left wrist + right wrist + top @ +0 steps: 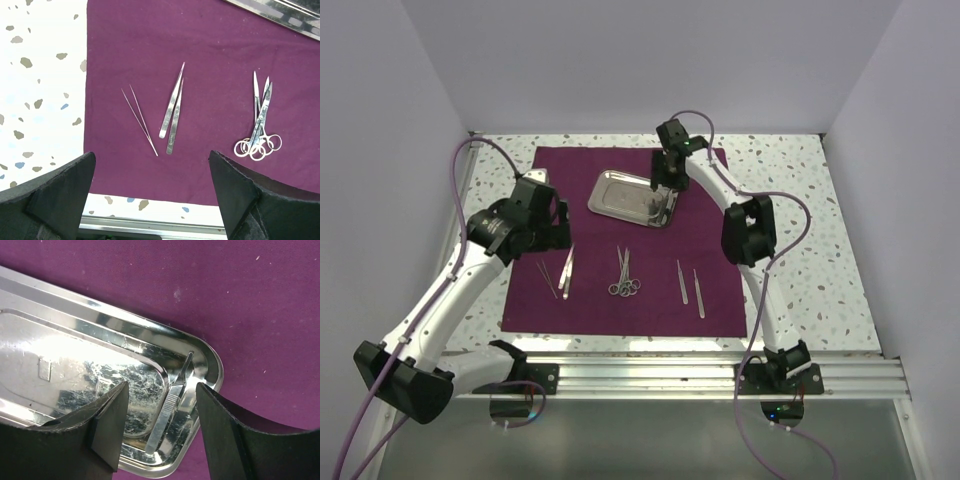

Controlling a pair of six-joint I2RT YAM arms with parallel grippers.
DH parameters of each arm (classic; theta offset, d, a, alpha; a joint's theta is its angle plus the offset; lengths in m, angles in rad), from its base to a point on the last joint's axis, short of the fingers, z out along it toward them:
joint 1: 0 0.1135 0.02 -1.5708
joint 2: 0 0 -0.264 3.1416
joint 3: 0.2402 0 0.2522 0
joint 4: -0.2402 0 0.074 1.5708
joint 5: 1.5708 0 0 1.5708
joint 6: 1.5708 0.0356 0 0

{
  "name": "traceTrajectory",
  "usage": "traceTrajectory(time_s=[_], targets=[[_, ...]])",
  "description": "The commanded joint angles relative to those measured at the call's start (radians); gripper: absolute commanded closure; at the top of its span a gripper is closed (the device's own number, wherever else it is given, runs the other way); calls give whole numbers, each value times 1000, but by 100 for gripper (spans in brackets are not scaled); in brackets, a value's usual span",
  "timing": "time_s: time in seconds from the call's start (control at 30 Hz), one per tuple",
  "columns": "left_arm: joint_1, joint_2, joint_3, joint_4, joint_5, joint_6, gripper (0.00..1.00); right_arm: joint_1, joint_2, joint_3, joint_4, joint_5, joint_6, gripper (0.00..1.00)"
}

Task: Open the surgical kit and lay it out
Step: Pick up the medical item from the container.

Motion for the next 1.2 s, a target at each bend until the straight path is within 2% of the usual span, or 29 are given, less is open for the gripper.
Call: traceTrajectory(time_s=[0.0,0.33,0.63,0.8,1.0,1.17], targets=[[7,4,-5,0,-15,0,0,1,19,44,18,-7,28,40],[7,14,-16,0,-26,18,0,1,134,119,4,36,85,43],[17,39,-17,22,-28,46,0,7,211,175,-50,70,114,59],[30,50,-8,25,-31,55,0,20,250,232,-186,173,56,62],[41,53,-13,20,-25,59,0,56,283,235,-289,237,-22,74],[46,63,-16,26,-6,70,0,67,289,163,-307,178,16,90]])
